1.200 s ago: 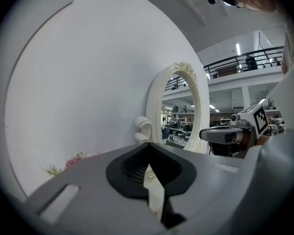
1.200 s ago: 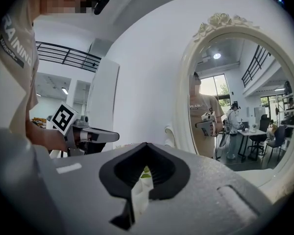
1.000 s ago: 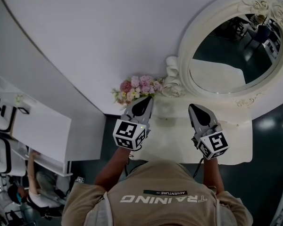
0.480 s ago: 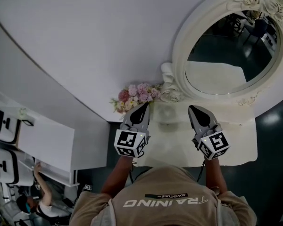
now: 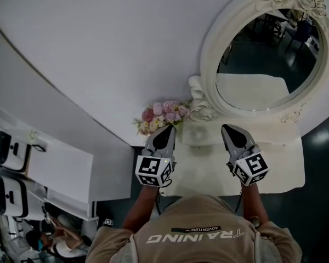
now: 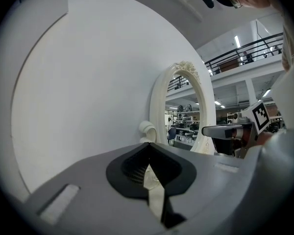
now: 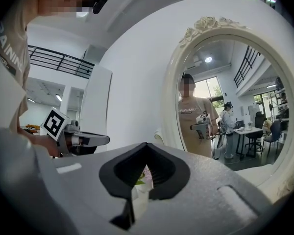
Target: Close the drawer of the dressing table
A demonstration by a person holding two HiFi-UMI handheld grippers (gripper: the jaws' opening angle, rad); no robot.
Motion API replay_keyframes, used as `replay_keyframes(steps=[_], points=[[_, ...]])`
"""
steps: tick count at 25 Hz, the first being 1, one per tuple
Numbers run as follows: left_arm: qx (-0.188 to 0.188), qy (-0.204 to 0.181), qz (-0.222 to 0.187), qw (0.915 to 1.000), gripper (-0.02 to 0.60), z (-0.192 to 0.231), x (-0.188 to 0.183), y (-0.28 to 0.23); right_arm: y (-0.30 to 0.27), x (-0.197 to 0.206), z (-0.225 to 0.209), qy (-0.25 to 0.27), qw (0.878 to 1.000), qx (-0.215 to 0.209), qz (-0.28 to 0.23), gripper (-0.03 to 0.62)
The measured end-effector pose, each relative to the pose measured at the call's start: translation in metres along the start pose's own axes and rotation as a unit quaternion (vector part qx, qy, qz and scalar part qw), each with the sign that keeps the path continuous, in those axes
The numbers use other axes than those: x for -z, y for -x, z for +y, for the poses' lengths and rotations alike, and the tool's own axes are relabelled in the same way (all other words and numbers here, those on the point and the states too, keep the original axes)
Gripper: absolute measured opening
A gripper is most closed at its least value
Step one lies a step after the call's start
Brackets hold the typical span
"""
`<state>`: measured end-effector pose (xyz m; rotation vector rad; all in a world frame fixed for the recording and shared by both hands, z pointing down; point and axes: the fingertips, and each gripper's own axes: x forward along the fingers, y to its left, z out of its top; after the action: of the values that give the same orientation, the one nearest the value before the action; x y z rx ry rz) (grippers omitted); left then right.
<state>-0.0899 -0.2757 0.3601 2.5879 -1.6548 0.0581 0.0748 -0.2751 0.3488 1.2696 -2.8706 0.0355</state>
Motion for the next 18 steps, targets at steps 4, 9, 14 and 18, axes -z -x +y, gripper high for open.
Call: replay_keyframes(steps=[4, 9, 14, 18], points=[[0.000, 0.004, -0.001, 1.0000, 0.017, -0.001, 0.001, 0.002, 0.000, -0.004, 0.004, 0.004, 1.000, -0.009, -0.003, 0.002], [0.009, 0.002, -0.008, 0.9999, 0.017, -0.004, -0.003, 0.001, -0.002, -0.006, 0.007, 0.009, 1.000, -0.010, -0.005, 0.002], [0.009, 0.008, -0.004, 0.9999, 0.017, -0.003, 0.002, 0.004, -0.002, -0.004, 0.010, 0.010, 1.000, -0.009, 0.002, 0.002], [0.012, 0.009, -0.002, 0.9999, 0.017, 0.001, 0.006, 0.010, -0.005, -0.002, 0.014, 0.012, 1.000, -0.005, 0.004, 0.002]])
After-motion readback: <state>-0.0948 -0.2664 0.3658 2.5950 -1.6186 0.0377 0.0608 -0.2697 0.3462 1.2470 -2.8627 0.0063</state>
